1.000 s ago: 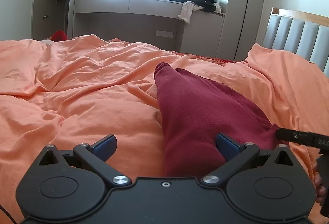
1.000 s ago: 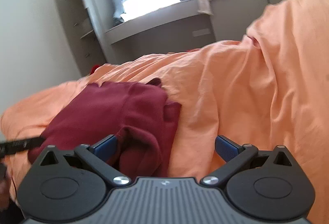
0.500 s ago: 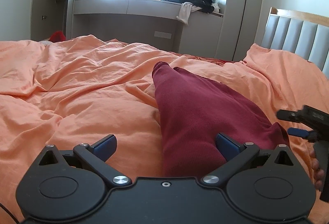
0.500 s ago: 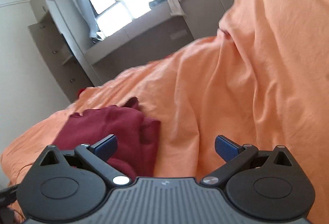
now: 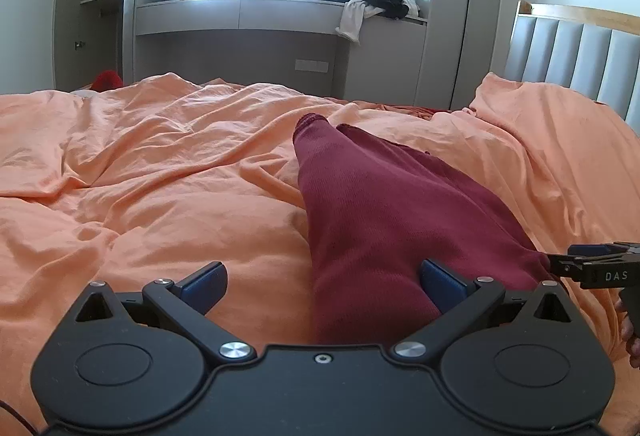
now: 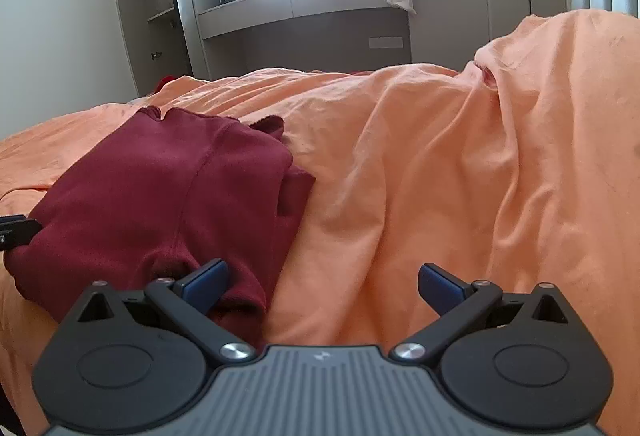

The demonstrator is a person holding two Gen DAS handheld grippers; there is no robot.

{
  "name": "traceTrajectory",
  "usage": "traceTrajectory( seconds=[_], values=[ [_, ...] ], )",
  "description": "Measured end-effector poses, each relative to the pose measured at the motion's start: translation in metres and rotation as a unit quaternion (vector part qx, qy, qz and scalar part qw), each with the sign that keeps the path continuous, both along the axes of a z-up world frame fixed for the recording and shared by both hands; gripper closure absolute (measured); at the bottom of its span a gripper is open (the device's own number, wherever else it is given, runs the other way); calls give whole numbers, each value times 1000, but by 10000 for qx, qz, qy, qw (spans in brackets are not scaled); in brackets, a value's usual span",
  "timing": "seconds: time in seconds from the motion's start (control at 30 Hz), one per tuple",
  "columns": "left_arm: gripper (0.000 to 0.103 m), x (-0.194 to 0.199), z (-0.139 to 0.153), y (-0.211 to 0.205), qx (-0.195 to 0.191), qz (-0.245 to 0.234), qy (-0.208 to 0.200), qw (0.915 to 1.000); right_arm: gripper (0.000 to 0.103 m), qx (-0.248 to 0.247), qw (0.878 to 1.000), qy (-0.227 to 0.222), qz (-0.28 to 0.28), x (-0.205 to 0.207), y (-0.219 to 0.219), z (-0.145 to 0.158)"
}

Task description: Fold small clothes

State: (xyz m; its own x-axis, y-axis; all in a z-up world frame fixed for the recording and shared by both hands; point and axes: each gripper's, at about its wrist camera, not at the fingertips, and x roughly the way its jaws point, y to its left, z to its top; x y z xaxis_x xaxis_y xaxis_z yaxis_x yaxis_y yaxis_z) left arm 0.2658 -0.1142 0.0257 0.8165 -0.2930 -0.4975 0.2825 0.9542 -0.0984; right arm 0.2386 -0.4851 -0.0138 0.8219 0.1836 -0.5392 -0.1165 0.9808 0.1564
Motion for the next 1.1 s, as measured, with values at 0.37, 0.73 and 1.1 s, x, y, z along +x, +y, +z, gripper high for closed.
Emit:
traceTrajectory(
  seconds=[0.37, 0.73, 1.1],
  values=[
    [1, -4, -1, -2, 89, 41, -48, 9999, 0, 1676, 9843, -555, -16, 8, -28, 8],
    [1, -3, 7, 0, 101, -79, 0, 9999, 10, 2146, 9755, -278, 398, 52, -13, -19],
    [1, 7, 25, 14, -390, -640, -1, 9972, 39, 2180, 9737, -311, 586, 39, -5, -21]
  ],
)
